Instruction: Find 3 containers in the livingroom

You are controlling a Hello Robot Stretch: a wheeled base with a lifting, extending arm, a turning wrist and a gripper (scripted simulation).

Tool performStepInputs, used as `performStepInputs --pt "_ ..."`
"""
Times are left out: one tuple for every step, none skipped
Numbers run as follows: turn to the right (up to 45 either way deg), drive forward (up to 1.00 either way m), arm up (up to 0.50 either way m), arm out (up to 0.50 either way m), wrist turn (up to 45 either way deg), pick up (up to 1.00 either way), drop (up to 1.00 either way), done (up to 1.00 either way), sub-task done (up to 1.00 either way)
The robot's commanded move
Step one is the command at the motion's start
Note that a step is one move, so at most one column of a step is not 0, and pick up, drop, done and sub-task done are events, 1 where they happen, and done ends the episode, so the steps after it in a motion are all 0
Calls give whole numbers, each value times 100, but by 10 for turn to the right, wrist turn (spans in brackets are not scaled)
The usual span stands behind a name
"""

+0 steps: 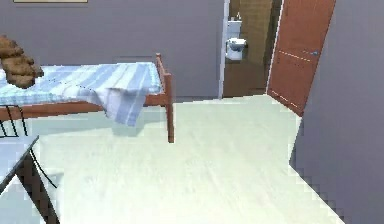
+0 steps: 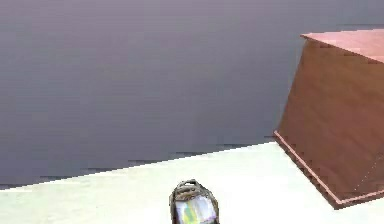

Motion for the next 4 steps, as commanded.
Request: performStepInputs --pt "120 0 0 0 0 0 0 0 0" --pt "0 100 0 0 0 0 0 0 0" --pt "30 0 0 0 0 0 0 0 0" --pt "0 100 0 0 0 0 0 0 0"
